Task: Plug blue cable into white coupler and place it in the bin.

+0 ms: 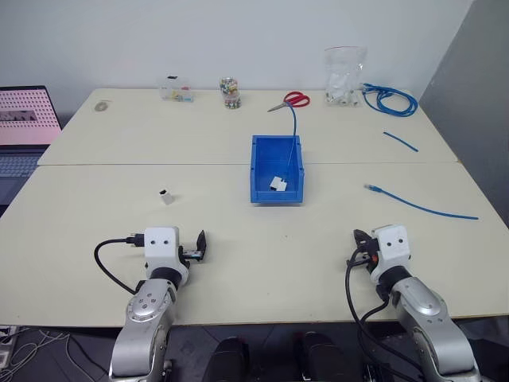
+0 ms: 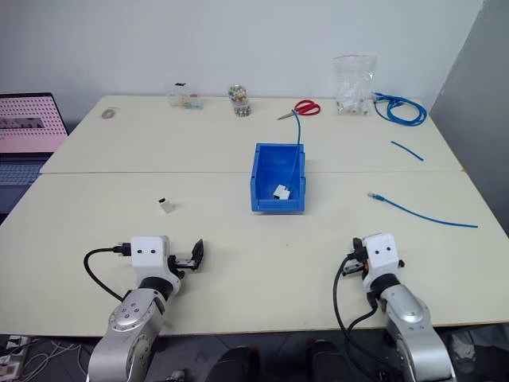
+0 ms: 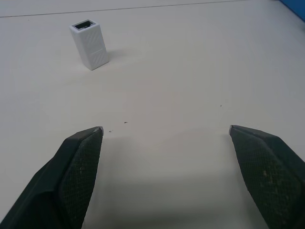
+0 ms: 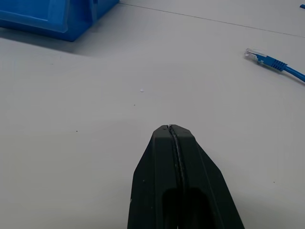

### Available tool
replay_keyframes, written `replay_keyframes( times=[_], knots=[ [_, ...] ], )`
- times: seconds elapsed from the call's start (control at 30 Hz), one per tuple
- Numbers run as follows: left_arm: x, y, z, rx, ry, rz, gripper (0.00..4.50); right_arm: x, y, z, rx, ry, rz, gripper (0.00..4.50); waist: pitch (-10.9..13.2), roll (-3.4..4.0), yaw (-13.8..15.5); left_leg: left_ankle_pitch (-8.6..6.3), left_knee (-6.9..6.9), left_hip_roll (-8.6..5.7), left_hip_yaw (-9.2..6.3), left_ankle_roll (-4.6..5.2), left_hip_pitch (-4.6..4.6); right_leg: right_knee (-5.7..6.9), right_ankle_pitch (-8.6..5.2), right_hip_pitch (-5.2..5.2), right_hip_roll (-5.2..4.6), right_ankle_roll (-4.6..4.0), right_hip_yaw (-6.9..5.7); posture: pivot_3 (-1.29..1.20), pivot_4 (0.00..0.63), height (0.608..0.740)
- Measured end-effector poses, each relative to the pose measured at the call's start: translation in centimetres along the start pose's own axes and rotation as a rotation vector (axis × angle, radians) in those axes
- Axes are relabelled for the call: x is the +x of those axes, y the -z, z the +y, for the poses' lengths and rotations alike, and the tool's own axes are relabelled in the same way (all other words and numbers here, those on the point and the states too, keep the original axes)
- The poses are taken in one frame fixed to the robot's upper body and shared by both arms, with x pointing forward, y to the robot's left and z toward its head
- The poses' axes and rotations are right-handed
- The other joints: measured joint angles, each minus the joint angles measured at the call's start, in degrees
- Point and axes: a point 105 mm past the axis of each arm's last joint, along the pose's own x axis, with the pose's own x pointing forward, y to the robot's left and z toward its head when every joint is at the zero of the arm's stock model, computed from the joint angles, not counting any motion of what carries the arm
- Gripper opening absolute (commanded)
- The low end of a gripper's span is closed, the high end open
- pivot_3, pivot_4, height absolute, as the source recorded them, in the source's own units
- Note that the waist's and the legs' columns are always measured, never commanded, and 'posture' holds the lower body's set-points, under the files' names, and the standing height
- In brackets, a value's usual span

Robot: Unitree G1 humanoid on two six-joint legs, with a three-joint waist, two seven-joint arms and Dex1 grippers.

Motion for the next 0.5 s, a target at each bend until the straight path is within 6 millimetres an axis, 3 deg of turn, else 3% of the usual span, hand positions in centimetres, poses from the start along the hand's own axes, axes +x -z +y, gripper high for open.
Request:
replay_keyframes(
  times=[0.5],
  knots=[
    [-0.44, 0.64, -0.43, -0.034, 0.026, 0.016, 4.46, -0.07, 0.01, -0.49, -0.012, 0.024, 0.001, 0.0, 0.0, 0.0, 0.0, 0.0, 0.0, 0.0, 0.0, 0.0, 0.0, 0.01, -0.01, 0.0, 0.0, -0.01, 0.0, 0.0, 0.15, 0.74]
  ],
)
